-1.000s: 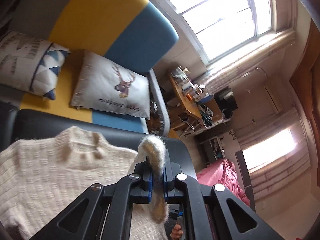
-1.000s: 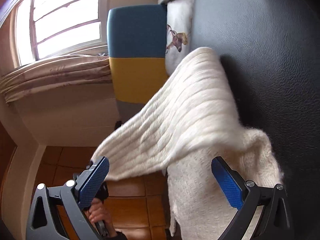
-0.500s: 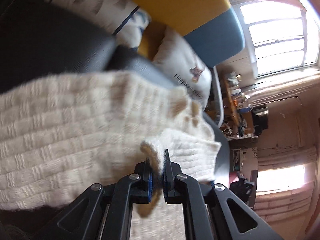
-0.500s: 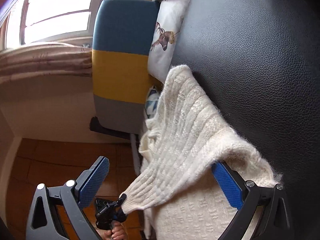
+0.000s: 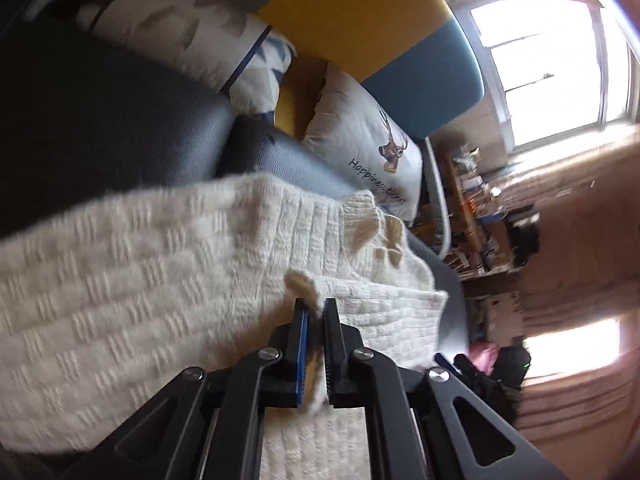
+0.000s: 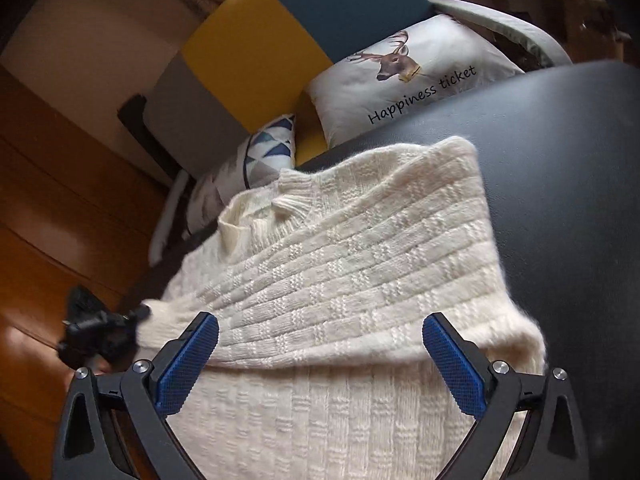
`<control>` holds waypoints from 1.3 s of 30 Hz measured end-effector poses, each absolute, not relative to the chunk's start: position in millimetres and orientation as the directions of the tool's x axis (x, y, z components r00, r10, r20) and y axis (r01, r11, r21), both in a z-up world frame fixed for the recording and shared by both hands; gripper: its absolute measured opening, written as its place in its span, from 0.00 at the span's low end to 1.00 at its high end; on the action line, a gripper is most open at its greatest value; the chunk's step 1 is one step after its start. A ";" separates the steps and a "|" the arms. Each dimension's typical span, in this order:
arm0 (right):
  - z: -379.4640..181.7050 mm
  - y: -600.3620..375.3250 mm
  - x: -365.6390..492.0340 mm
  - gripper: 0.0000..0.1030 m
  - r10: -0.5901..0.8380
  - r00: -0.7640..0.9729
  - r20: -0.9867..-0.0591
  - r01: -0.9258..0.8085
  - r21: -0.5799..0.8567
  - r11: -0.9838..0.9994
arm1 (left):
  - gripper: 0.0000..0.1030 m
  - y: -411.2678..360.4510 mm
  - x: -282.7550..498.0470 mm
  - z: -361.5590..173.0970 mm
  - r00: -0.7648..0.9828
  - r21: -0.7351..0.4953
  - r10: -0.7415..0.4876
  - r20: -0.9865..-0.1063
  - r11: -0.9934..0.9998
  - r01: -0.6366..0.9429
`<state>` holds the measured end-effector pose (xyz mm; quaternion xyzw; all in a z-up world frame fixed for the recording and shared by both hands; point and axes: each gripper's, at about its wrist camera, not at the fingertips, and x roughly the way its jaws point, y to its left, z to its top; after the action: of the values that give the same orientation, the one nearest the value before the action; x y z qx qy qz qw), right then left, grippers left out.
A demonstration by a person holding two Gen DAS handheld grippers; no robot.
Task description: Fold clothes
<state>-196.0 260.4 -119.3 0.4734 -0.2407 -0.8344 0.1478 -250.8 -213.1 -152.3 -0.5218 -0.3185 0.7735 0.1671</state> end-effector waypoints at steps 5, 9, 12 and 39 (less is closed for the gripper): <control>-146.1 256.4 -195.6 1.00 -0.444 -0.471 -0.763 -0.020 0.512 -0.859 | 0.06 -225.3 -252.8 -179.9 -0.388 -0.528 0.437 -0.811 -0.833 0.166; -150.5 252.6 -189.6 1.00 -0.432 -0.497 -0.753 0.033 0.481 -0.876 | 0.11 -246.2 -234.7 -183.0 -0.453 -0.575 0.432 -0.780 -0.780 0.246; -145.4 249.3 -189.4 1.00 -0.432 -0.482 -0.762 0.075 0.455 -0.887 | 0.14 -236.1 -215.7 -163.7 -0.505 -0.594 0.448 -0.738 -0.786 0.171; -125.8 319.7 -246.1 1.00 -0.625 -0.543 -0.560 0.114 0.689 -0.716 | 0.26 -78.4 -261.7 -117.0 -0.393 -0.561 0.651 -0.650 -0.759 -0.330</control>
<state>-246.1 319.7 -125.8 0.4221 -0.3030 -0.8245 0.2241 -261.7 -78.4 -117.0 -0.4617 -0.1735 0.8163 0.3005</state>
